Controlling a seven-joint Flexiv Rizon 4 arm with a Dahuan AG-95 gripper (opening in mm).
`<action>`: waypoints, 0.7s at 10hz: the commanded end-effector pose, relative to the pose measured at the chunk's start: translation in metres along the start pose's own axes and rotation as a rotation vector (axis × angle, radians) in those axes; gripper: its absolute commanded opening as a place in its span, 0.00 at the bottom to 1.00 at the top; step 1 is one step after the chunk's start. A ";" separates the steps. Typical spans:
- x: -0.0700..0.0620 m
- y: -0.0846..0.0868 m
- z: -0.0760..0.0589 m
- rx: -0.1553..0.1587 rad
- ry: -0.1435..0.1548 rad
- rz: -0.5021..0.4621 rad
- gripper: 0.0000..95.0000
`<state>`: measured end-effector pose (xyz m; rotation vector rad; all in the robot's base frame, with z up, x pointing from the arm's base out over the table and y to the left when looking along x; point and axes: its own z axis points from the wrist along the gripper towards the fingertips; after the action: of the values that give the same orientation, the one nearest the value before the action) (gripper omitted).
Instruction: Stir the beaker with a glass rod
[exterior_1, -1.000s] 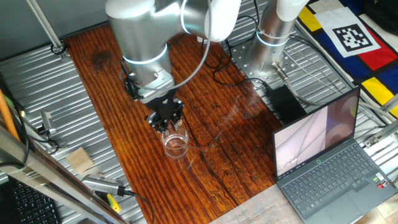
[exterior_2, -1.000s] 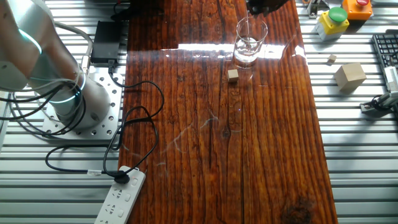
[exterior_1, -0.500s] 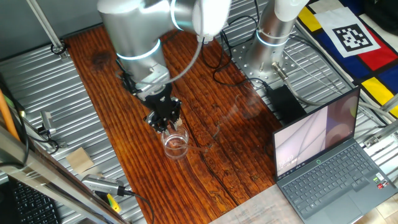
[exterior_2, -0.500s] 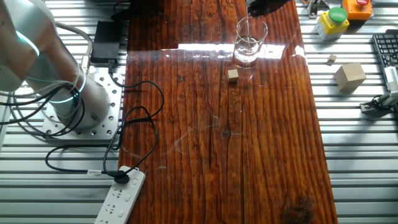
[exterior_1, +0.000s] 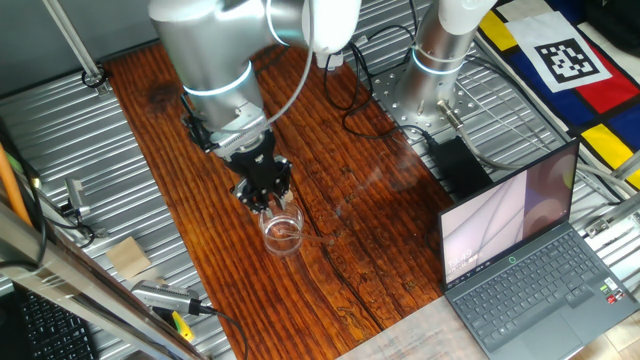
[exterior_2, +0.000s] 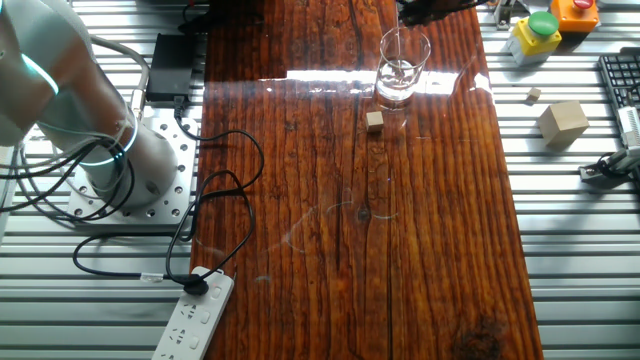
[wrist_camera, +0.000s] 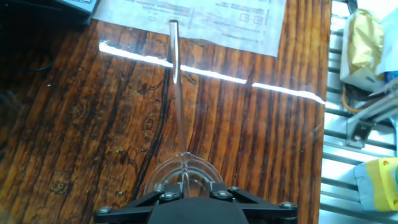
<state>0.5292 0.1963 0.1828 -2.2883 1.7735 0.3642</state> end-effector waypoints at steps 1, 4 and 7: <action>0.000 0.000 0.000 0.000 -0.014 -0.009 0.20; -0.005 0.000 0.008 0.005 -0.031 -0.006 0.20; -0.013 -0.002 0.014 0.005 -0.048 -0.018 0.20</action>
<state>0.5271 0.2138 0.1746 -2.2730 1.7291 0.4064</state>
